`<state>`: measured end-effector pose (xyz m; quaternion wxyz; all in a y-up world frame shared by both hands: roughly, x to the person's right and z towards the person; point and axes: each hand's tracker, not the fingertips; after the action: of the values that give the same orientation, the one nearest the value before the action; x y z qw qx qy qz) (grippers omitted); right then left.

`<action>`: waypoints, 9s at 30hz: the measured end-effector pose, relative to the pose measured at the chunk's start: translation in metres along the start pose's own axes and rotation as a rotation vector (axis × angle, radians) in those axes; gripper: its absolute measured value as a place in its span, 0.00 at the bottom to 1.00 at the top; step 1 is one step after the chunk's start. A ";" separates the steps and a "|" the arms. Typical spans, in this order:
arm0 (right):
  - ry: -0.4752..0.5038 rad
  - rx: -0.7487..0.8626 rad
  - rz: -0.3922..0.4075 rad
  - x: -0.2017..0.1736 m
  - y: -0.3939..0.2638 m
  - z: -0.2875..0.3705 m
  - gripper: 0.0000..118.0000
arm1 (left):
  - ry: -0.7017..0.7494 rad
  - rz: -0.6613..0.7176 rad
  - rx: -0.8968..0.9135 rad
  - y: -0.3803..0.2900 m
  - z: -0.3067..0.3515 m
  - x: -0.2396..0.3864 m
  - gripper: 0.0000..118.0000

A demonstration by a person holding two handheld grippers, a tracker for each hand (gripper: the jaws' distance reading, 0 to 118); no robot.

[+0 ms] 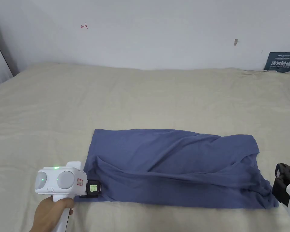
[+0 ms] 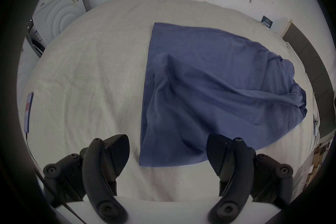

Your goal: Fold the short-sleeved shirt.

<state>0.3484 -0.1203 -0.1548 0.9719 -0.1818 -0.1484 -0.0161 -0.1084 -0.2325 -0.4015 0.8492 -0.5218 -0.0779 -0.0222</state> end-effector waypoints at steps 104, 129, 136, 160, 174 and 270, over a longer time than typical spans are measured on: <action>0.086 -0.165 -0.069 0.018 -0.003 0.047 0.74 | -0.011 -0.020 0.375 -0.073 0.177 -0.009 0.93; 0.036 0.076 0.014 -0.031 0.035 0.013 0.00 | -0.048 -0.062 0.653 -0.009 0.144 0.034 0.00; 0.036 0.046 0.011 -0.030 0.037 -0.015 0.00 | -0.094 -0.073 0.460 0.054 0.092 0.015 0.00; 0.011 -0.088 0.036 -0.024 0.016 -0.066 0.00 | -0.016 0.021 0.020 0.126 -0.063 -0.033 0.75; 0.050 -0.218 0.003 -0.013 0.032 -0.141 0.01 | -0.084 -0.090 0.099 0.108 -0.030 -0.010 0.01; 0.072 -0.342 -0.084 0.047 -0.055 0.056 0.71 | -0.047 -0.028 0.201 -0.107 0.125 -0.030 0.99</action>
<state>0.3724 -0.1509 -0.0722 0.9300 -0.3373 -0.1160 -0.0884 -0.1641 -0.1715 -0.2566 0.8949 -0.4331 -0.1069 -0.0138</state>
